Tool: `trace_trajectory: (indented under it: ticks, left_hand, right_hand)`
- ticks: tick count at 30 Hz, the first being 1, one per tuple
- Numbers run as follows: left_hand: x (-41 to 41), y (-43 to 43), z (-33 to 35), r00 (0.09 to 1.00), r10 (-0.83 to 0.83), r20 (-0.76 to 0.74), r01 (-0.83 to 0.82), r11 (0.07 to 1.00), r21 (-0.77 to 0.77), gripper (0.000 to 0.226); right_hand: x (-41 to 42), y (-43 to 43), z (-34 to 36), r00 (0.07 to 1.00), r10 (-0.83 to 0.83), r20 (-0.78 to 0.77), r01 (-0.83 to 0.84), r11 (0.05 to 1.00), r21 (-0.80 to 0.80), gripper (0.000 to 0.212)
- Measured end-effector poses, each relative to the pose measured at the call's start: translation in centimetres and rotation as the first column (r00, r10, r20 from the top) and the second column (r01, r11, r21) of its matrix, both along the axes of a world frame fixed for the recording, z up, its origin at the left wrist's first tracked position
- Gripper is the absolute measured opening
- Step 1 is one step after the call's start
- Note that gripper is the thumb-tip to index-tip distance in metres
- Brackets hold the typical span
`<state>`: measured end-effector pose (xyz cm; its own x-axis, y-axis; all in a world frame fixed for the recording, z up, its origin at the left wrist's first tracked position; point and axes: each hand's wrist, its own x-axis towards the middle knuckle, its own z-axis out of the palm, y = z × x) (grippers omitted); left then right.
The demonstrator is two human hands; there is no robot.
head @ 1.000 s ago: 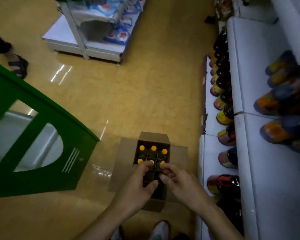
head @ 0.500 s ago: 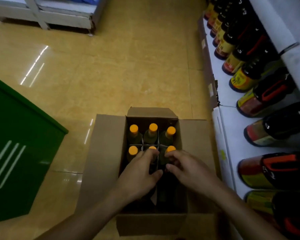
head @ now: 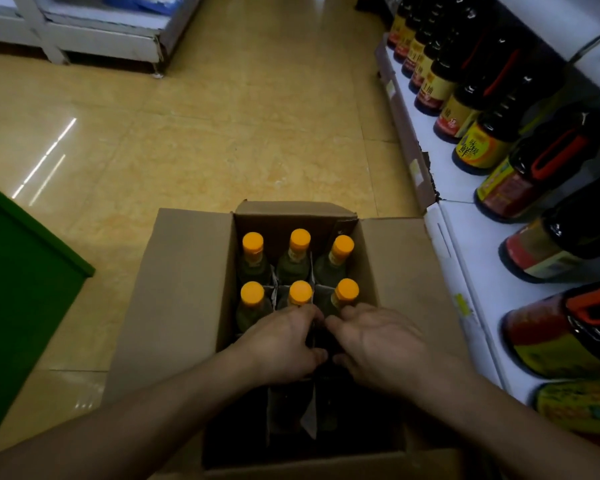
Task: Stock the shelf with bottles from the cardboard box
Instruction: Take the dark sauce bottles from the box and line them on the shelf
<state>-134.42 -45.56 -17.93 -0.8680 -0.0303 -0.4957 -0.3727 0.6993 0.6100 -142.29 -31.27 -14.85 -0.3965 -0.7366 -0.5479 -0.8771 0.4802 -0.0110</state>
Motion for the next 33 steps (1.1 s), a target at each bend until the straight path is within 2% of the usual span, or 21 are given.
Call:
trace_trajectory:
  ticks: [6,9,13,19,23,26,30,33]
  left_hand:
    - [1.2,-0.1,-1.1,1.0,-0.024,0.02,0.025,0.998,-0.061,0.053]
    - [1.7,0.1,-1.5,0.999,-0.044,0.028,0.046,0.995,-0.085,0.052]
    - [2.0,0.6,-2.1,0.999,-0.032,0.036,0.034,0.998,-0.045,0.05]
    - [3.2,0.9,-2.3,0.999,0.027,-0.027,-0.025,0.997,0.069,0.061]
    - [3.6,0.7,-1.7,0.997,0.076,-0.034,-0.068,0.978,0.199,0.068]
    - [3.6,0.9,-1.2,0.994,0.092,-0.064,-0.07,0.956,0.284,0.079]
    - [3.3,1.0,-0.4,0.984,0.164,-0.07,-0.118,0.893,0.435,0.081]
    - [3.2,1.2,0.4,0.974,0.211,-0.08,-0.146,0.857,0.494,0.077]
  right_hand:
    - [0.4,-1.9,-1.5,0.996,0.083,-0.028,-0.075,0.971,0.225,0.041]
    - [0.1,-2.9,-1.4,0.993,0.118,-0.027,-0.106,0.956,0.272,0.037]
    - [-0.6,-3.3,-1.2,0.991,0.129,-0.044,-0.111,0.954,0.279,0.04]
    - [-0.3,-0.6,-0.3,0.999,0.035,-0.036,-0.035,0.999,0.003,0.038]
    - [0.0,0.2,1.6,0.999,-0.046,-0.028,0.041,0.989,-0.14,0.032]
    - [-0.2,0.7,4.8,0.99,-0.137,0.042,0.143,0.959,-0.244,0.023]
    - [0.2,1.1,9.8,0.979,-0.165,0.123,0.203,0.864,-0.46,0.024]
    - [0.5,1.1,12.8,0.953,-0.185,0.241,0.3,0.699,-0.649,0.033]
